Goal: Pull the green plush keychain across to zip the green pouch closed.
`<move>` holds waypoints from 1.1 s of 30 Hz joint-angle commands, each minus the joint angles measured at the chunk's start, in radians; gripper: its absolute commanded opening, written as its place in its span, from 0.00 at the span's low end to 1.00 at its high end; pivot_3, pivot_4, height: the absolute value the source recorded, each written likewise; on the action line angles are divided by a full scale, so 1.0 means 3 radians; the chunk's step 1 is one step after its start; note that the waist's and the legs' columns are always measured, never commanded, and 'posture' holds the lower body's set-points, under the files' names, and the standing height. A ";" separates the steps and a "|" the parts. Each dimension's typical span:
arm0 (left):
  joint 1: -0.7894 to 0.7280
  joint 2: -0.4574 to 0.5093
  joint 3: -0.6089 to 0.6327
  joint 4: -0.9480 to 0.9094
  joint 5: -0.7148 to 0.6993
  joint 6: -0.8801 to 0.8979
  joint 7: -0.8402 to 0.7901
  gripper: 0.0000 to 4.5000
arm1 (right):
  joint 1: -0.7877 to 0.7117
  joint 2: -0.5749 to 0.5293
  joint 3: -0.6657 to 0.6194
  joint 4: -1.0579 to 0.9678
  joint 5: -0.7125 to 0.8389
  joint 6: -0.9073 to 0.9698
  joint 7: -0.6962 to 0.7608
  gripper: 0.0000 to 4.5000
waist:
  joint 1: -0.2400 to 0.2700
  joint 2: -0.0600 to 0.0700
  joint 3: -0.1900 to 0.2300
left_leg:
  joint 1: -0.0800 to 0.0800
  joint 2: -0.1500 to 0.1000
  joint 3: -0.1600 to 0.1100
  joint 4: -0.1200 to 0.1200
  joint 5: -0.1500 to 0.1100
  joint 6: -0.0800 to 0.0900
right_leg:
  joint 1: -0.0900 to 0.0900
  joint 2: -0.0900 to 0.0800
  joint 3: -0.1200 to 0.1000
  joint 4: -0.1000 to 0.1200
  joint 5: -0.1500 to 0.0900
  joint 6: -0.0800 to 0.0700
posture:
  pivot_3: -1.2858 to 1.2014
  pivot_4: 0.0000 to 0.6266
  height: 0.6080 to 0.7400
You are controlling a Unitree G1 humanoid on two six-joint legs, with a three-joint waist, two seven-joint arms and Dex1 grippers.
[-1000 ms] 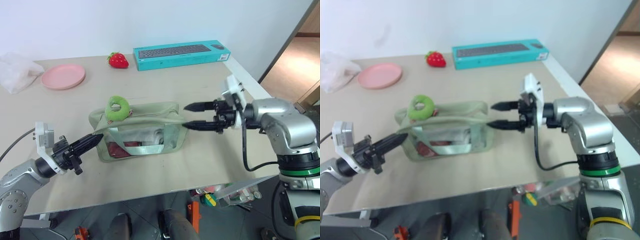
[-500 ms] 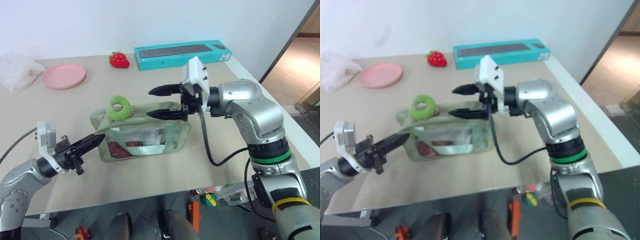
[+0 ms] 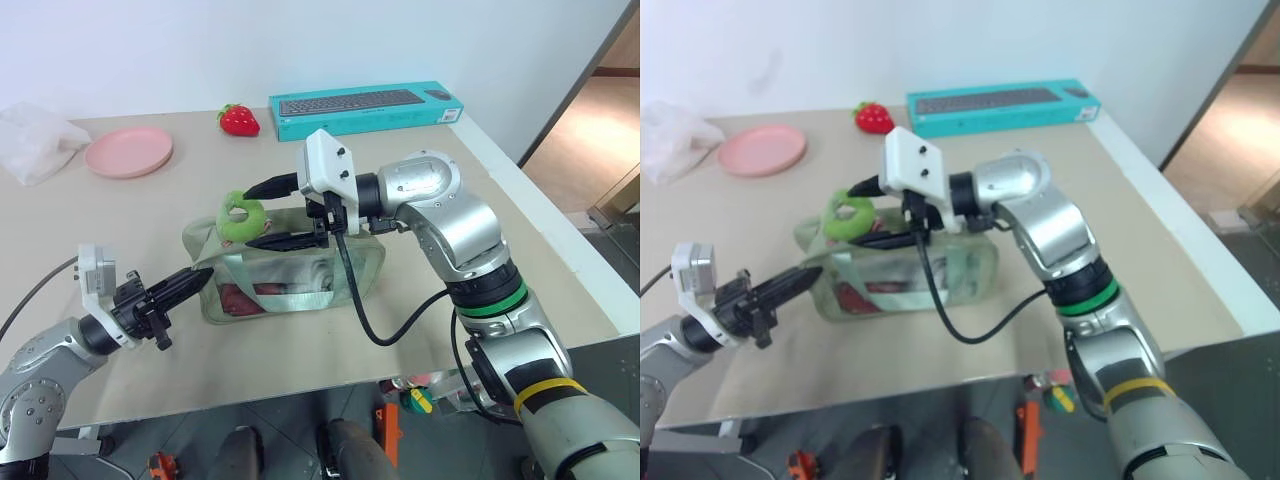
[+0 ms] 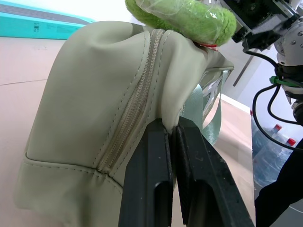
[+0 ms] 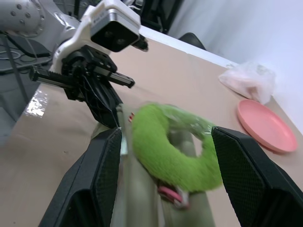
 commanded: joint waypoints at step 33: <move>0.0066 -0.0033 -0.0126 -0.0124 0.0037 -0.0068 -0.0011 0.00 | -0.0237 -0.0474 -0.0800 0.0668 0.0134 0.0040 0.0122 0.01 | 0.0027 -0.0001 -0.0001 | -0.0004 -0.0006 0.0003 0.0001 0.0000 0.0000 | 0.0000 -0.0011 -0.0001 -0.0003 -0.0003 0.0006 | 0.52 0.24 1.00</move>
